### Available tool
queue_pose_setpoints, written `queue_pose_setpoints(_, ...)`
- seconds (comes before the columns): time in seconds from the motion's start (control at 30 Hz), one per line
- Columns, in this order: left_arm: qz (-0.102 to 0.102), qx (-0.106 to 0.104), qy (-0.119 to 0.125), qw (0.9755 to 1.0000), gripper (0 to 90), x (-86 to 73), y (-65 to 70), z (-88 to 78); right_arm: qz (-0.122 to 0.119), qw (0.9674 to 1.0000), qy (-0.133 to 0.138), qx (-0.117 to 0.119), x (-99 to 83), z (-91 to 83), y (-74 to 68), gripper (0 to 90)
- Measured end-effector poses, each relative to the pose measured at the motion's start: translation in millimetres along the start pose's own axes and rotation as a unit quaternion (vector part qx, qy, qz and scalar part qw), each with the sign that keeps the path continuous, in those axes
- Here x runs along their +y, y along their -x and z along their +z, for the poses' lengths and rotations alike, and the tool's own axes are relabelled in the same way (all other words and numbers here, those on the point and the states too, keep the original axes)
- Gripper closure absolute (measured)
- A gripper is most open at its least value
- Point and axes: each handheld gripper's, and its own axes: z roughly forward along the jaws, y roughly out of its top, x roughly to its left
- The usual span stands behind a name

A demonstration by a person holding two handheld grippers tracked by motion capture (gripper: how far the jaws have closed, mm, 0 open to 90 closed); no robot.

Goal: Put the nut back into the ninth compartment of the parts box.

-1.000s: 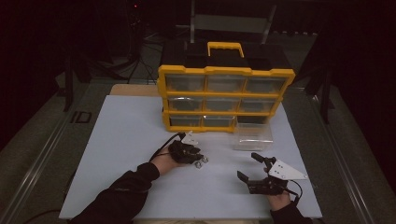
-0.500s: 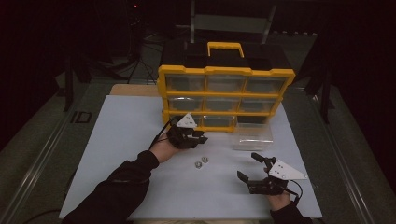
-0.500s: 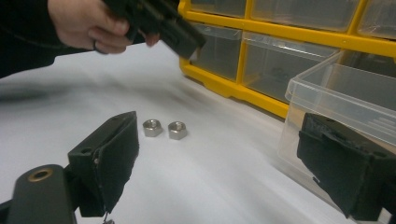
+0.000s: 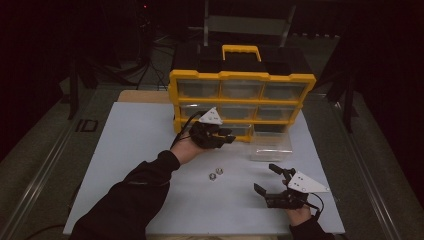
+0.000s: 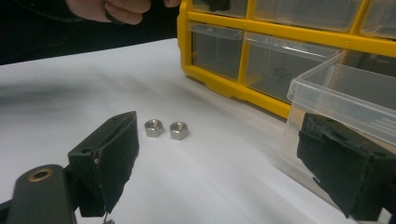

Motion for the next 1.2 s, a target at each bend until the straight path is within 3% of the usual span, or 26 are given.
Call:
queue_pose_setpoints(0.47, 0.020, -0.024, 0.009, 0.9995, 67.0, 34.2, 16.7, 32.2, 0.000, 1.0000, 0.001, 0.001, -0.1, -0.4, 0.2, 12.9)
queue_pose_setpoints(0.77, 0.027, -0.026, 0.005, 0.9993, 67.0, 53.1, 25.3, 59.0, 0.001, 1.0000, 0.002, 0.003, -0.1, -0.5, 0.1, 12.9)
queue_pose_setpoints(0.87, 0.027, -0.023, 0.005, 0.9994, 67.0, 55.1, 26.0, 61.8, 0.001, 1.0000, 0.002, 0.003, -0.1, -0.4, 0.2, 12.9)
queue_pose_setpoints(1.2, 0.022, -0.030, -0.007, 0.9993, 66.9, 60.8, 28.0, 94.8, 0.004, 1.0000, 0.004, 0.005, -0.1, -1.0, 0.5, 12.9)
